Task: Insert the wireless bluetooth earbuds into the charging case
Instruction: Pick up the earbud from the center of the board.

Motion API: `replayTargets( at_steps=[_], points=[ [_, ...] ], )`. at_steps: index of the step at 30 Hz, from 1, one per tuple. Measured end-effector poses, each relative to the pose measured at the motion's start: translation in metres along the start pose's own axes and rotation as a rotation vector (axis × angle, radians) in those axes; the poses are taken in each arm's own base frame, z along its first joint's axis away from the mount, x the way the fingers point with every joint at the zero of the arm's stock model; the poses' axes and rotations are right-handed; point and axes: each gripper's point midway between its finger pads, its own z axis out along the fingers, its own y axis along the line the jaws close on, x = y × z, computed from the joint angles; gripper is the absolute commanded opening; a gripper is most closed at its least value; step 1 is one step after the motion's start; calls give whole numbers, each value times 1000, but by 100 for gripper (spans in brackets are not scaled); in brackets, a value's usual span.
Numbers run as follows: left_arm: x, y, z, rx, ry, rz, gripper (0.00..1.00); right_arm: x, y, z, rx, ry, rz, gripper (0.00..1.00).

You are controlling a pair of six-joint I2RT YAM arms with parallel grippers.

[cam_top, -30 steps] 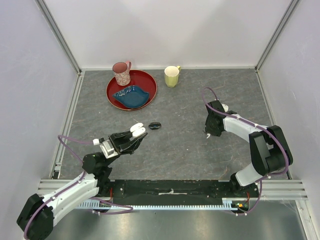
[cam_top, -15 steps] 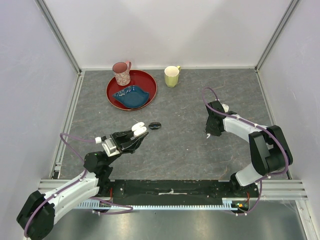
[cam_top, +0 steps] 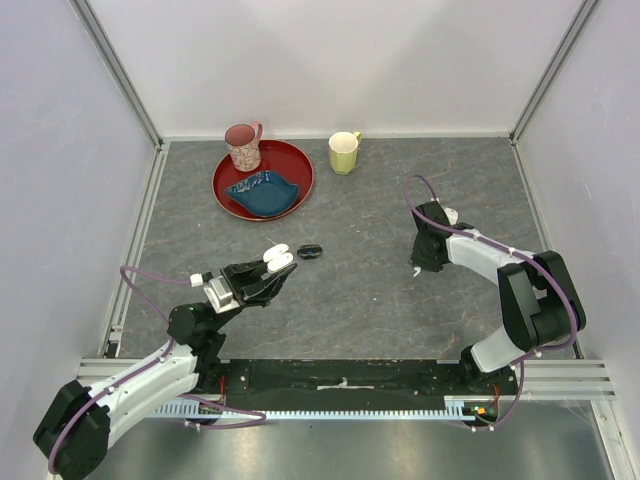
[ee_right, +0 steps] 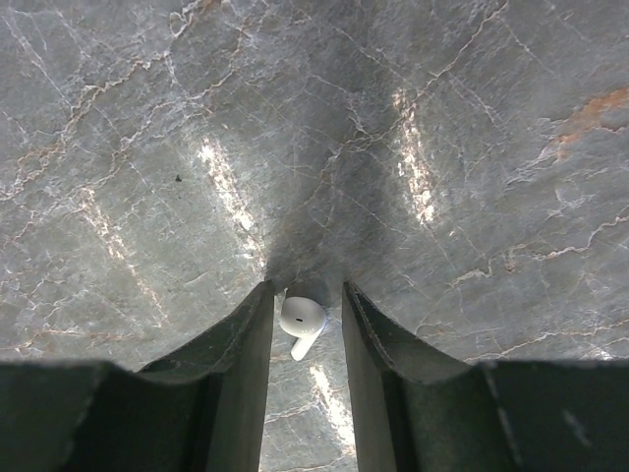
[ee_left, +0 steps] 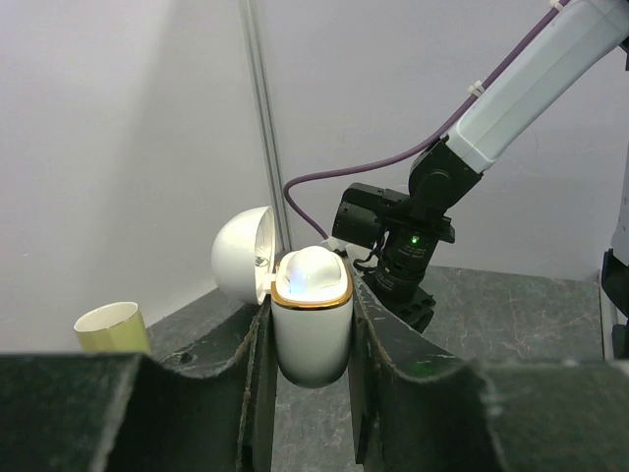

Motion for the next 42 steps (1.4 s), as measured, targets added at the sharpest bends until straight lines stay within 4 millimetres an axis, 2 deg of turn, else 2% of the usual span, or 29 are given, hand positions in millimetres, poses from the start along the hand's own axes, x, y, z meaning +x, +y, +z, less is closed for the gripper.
replayTargets(
  at_steps=[34, 36, 42],
  points=[
    [2, 0, 0, -2, 5, -2, 2, 7, 6, -2, -2, -32, -35, 40],
    [1, 0, 0, -2, 4, -1, 2, 7, 6, -2, 1, -34, -36, 33],
    [1, 0, 0, -2, 2, -1, 2, 8, 7, -3, 2, -34, -31, 32]
  ],
)
